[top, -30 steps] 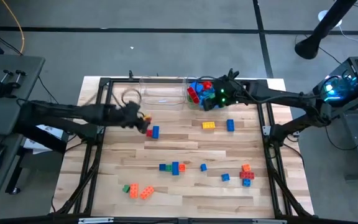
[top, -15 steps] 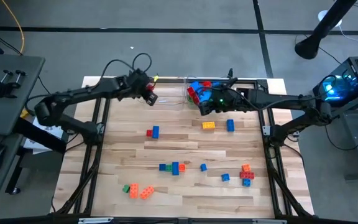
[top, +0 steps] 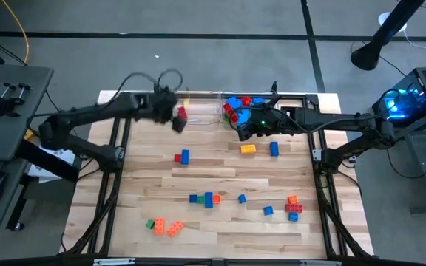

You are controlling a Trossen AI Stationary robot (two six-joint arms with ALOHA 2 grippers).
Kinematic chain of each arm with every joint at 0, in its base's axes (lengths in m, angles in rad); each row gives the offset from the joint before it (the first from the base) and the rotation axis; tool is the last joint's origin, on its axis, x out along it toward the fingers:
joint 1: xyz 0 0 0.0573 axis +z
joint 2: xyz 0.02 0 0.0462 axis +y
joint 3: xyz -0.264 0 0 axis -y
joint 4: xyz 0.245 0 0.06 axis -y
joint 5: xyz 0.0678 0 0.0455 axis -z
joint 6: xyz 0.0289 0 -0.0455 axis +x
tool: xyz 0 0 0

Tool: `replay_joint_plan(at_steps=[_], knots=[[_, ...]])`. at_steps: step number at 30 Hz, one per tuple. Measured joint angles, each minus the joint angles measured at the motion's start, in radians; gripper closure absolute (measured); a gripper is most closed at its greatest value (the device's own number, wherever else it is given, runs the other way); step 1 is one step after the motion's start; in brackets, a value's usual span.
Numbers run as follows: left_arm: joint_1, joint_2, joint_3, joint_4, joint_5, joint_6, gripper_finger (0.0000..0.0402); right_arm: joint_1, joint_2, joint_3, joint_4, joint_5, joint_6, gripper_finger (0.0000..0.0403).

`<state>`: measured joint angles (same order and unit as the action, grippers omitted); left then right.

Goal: Sort blocks by size
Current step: Put the blue lego piece into the left transparent bin

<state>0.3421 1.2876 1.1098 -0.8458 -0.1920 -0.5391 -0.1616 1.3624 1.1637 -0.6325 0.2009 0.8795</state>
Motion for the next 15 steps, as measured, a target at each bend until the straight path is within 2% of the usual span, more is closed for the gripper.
replay_joint_plan(at_steps=[5,7,9,12,15], knots=[[-0.292,-0.077,-0.172,0.024,-0.096,-0.434,0.0120,0.000,0.000,0.000,-0.015,0.003,-0.033,0.0126],[-0.369,-0.064,-0.245,0.068,-0.114,-0.603,0.0123,0.000,0.000,0.000,-0.015,0.004,-0.044,0.0126],[-0.401,-0.034,-0.298,0.138,-0.119,-0.720,0.0128,-0.002,0.000,0.000,-0.015,0.008,-0.050,0.0126],[-0.398,0.031,-0.324,0.247,-0.126,-0.763,0.0135,-0.002,0.000,0.000,-0.015,0.012,-0.051,0.0126],[-0.365,0.106,-0.315,0.344,-0.129,-0.721,0.0142,-0.002,0.000,0.000,-0.015,0.013,-0.064,0.0126]])
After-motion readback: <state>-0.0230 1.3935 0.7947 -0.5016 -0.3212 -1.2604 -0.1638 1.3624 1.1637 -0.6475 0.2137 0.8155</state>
